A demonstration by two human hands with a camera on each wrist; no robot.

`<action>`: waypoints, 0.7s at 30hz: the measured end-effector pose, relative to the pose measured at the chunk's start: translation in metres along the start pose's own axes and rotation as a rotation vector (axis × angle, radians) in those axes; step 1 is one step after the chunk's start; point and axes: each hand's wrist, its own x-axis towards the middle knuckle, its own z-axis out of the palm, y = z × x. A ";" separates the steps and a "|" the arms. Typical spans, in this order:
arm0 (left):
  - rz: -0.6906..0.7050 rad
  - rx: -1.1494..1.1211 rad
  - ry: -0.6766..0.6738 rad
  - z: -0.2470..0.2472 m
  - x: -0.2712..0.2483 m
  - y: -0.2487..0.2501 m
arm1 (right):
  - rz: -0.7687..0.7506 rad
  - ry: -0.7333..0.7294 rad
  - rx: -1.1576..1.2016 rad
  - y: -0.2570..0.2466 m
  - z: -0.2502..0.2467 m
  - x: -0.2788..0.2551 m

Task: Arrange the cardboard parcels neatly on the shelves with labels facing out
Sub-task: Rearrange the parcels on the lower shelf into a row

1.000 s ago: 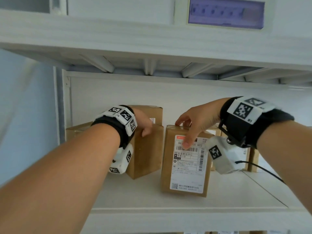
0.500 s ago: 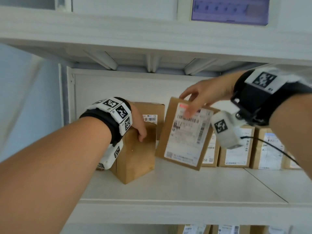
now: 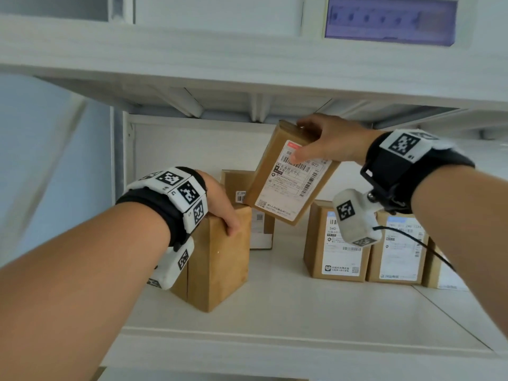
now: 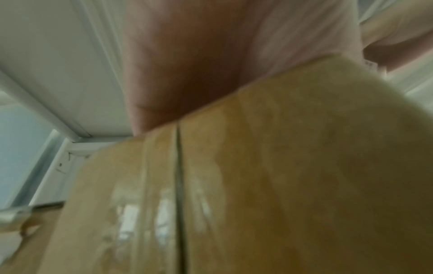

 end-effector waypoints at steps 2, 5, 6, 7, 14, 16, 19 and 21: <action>-0.005 -0.024 -0.016 0.000 0.003 -0.005 | -0.003 -0.020 -0.004 0.000 0.000 0.006; -0.006 -0.047 -0.026 0.000 0.004 -0.006 | -0.013 -0.075 -0.102 -0.001 0.005 0.013; -0.003 -0.050 -0.027 0.000 0.003 -0.006 | -0.017 -0.108 -0.136 -0.003 0.010 0.015; 0.001 -0.054 -0.032 0.000 0.003 -0.007 | -0.020 -0.144 -0.160 -0.003 0.016 0.016; 0.006 -0.043 -0.011 -0.001 0.005 -0.009 | 0.044 -0.371 -0.337 0.002 0.070 0.029; 0.012 -0.035 -0.001 -0.001 0.005 -0.009 | 0.053 -0.400 -0.372 0.007 0.081 0.030; 0.017 -0.042 -0.005 0.001 0.006 -0.010 | 0.083 -0.448 -0.380 0.012 0.091 0.030; 0.021 -0.052 -0.002 0.002 0.005 -0.012 | 0.089 -0.473 -0.395 0.013 0.093 0.031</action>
